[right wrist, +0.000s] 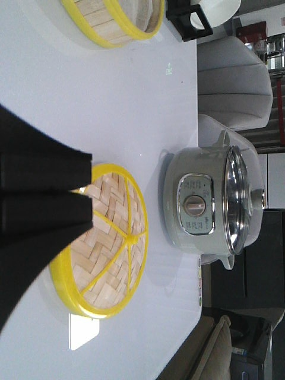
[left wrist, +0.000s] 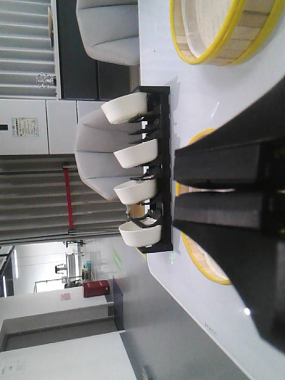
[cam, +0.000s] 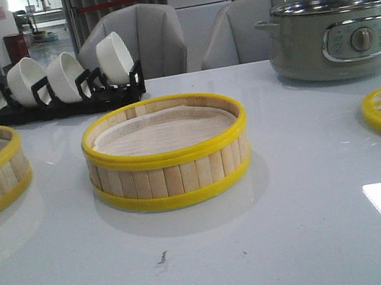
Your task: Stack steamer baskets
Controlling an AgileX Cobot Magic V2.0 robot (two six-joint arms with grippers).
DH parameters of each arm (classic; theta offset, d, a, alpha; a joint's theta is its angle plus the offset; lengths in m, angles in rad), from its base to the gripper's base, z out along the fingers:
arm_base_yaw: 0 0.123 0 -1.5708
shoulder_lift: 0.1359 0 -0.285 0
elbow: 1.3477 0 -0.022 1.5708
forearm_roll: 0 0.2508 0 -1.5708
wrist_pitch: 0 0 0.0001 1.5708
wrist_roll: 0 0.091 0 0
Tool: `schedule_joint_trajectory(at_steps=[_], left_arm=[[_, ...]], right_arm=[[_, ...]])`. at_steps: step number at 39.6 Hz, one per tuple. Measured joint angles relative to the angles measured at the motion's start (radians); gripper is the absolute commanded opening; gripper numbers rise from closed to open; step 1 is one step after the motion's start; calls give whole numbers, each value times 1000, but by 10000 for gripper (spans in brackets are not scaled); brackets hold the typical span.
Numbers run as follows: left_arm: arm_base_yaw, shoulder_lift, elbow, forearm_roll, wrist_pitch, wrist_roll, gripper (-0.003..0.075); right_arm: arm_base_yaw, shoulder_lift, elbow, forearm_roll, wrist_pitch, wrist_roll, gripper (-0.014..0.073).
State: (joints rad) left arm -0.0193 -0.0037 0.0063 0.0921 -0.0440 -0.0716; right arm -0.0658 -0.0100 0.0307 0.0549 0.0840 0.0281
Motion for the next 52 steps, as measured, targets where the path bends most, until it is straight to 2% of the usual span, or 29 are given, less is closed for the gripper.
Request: schedule_joint_trajectory(at_steps=[9,11,15,23,29,36,39,52], left_arm=[[-13,0,0,26,7,2,88],[-20,0,-5,13,39,2,88],[-26,41,-70,-30,189,2,88],[-26,355,-435,-20,488,2,88],[-26,615,-787,4,607,2,88],[-26,844,-1051,14,670,13,88],[-26,900,-1093,14,685,27,88],[-26,1024,-1098,10,750,39,88]], right_arm=[[0,0,0,0,0,0,39],[0,0,0,0,0,0,39],[0,0,0,0,0,0,39],[0,0,0,0,0,0,39],[0,0,0,0,0,0,39],[0,0,0,0,0,0,39],[0,0,0,0,0,0,39],[0,0,0,0,0,0,39]])
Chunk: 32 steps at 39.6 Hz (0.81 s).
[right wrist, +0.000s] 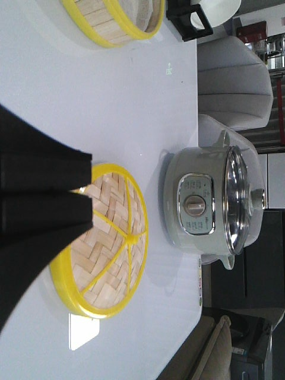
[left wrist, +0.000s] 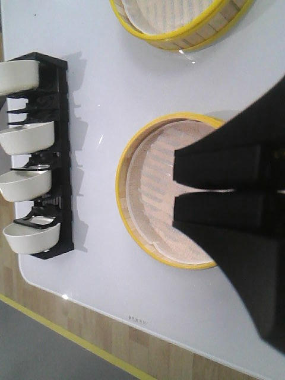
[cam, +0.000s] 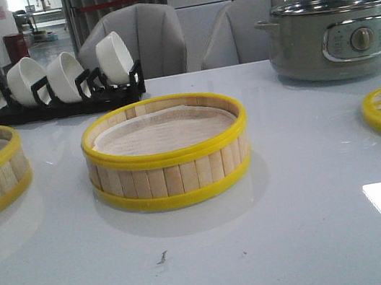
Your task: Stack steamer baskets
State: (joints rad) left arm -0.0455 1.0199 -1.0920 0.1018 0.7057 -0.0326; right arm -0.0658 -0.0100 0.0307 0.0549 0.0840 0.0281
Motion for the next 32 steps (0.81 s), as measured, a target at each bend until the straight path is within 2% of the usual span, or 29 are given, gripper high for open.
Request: schedule_joint_trajectory(at_steps=[6,16,32], left_arm=[[0,28,0,-20,1,1,88],[-1,32,0,-49,-115,1,88],[-1,32,0,-58,-162,1,88]], right_arm=[[0,0,0,0,0,0,39],[0,0,0,0,0,0,39],[0,0,0,0,0,0,39]])
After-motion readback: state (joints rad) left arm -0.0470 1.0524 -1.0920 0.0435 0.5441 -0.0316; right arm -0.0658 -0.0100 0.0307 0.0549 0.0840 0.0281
